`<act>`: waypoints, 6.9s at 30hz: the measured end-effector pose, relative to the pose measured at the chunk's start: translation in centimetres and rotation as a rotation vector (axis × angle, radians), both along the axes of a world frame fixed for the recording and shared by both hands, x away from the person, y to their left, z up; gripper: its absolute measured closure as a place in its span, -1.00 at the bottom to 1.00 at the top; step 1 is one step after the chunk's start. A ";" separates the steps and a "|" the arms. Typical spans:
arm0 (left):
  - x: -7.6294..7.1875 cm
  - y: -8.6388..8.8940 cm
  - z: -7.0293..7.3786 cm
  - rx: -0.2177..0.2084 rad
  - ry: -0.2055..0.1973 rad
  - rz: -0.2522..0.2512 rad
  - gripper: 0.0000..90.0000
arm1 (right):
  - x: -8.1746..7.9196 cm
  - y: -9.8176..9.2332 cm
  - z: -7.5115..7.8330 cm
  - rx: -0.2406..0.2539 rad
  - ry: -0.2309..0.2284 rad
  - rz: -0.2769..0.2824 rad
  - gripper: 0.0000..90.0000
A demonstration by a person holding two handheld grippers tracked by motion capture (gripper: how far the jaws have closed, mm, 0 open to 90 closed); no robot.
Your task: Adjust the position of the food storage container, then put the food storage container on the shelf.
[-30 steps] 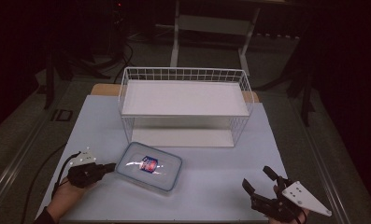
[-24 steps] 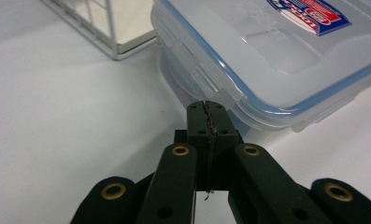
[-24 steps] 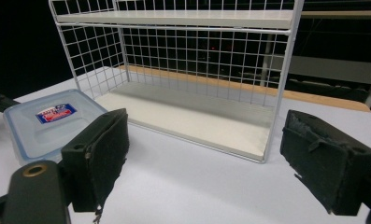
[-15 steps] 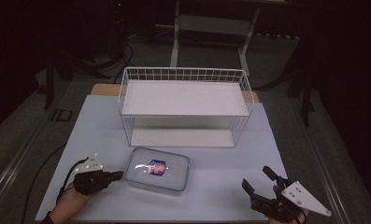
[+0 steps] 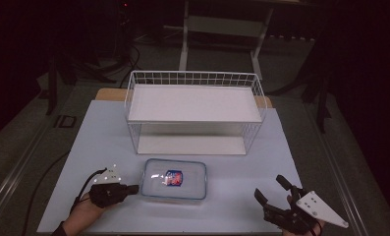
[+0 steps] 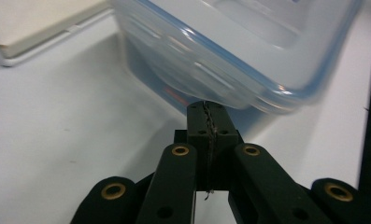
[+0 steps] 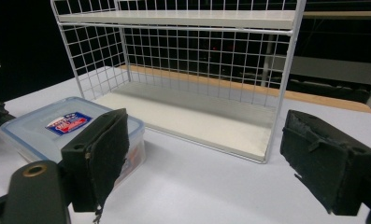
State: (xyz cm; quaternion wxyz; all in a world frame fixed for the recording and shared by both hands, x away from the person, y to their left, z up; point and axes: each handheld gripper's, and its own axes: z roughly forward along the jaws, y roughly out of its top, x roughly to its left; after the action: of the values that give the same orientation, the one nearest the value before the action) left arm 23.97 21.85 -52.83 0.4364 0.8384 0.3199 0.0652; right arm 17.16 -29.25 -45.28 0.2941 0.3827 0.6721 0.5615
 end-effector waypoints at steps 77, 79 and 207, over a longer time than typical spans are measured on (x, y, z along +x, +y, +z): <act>1.3 -6.5 5.6 -0.208 -0.001 -0.088 -0.53 | 1.5 2.3 -0.3 -0.116 0.014 0.134 -0.69; 1.2 -6.5 5.8 -0.216 -0.004 -0.085 -0.72 | 1.6 2.5 -0.2 -0.127 0.014 0.141 -0.69; 9.5 -6.1 3.5 -0.478 0.346 0.217 0.14 | 17.8 5.4 -1.3 0.285 0.761 0.257 0.17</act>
State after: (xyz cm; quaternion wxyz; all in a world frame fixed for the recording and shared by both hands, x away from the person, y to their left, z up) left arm 33.50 15.72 -49.36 0.5506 0.6718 0.4832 -0.1095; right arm 34.97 -23.81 -46.56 -0.1031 0.5128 0.6906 0.4996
